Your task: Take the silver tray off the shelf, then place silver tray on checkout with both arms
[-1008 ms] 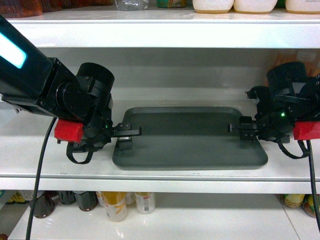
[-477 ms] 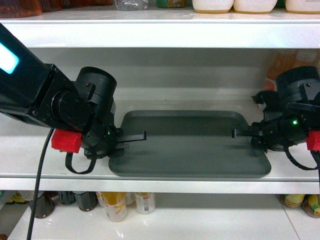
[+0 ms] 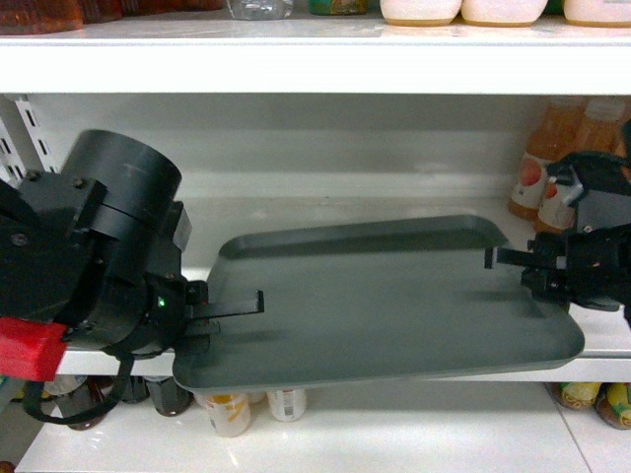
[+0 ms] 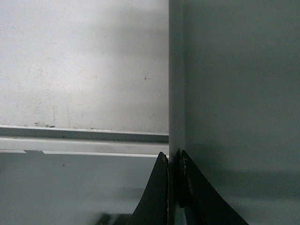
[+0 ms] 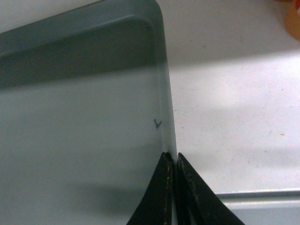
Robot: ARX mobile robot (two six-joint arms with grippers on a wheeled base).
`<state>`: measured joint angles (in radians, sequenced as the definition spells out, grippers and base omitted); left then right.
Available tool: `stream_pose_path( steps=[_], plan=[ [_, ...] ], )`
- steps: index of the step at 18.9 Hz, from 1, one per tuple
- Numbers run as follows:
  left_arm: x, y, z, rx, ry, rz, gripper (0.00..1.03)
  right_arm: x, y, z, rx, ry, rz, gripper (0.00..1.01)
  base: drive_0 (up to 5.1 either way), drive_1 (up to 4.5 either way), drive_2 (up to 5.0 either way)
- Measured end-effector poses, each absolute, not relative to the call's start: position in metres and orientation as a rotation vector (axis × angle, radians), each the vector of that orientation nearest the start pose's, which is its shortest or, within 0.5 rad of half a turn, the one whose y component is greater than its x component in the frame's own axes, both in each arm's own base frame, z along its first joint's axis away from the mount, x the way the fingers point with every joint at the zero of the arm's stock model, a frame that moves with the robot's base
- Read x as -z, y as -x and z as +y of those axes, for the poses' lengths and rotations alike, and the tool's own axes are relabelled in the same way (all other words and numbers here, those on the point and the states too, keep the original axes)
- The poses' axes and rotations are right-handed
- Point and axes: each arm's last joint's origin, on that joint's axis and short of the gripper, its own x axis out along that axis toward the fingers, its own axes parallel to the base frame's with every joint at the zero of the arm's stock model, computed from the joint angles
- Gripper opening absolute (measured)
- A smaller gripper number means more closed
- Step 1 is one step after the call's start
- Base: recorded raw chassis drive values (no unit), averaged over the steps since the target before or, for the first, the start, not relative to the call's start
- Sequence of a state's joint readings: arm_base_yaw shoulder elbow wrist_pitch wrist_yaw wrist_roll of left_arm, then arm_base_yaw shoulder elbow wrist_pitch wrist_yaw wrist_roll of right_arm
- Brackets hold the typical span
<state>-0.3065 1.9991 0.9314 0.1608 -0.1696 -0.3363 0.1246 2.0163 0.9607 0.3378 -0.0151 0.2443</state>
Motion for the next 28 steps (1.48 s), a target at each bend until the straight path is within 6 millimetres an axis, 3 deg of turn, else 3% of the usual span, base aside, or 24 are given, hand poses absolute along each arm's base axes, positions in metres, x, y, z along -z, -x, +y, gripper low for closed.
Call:
stream_pose_path(
  steps=[7,11,21,28],
  plan=[
    [-0.140,-0.273,-0.100,0.012,0.082,0.782,0.03,-0.144,-0.290,0.033,-0.072,-0.252,0.610,0.03,0.0,0.00,0.0],
    [-0.166,-0.236,-0.099,0.013,0.083,0.696,0.03,-0.148,-0.263,0.029,-0.085,-0.261,0.595,0.03,0.0,0.00,0.0],
    [-0.167,-0.228,-0.097,0.002,0.072,0.674,0.03,-0.147,-0.256,0.030,-0.097,-0.263,0.590,0.03,0.0,0.00,0.0],
    [-0.167,-0.228,-0.097,0.002,0.073,0.672,0.03,-0.147,-0.256,0.030,-0.097,-0.263,0.589,0.03,0.0,-3.98,4.0]
  ],
)
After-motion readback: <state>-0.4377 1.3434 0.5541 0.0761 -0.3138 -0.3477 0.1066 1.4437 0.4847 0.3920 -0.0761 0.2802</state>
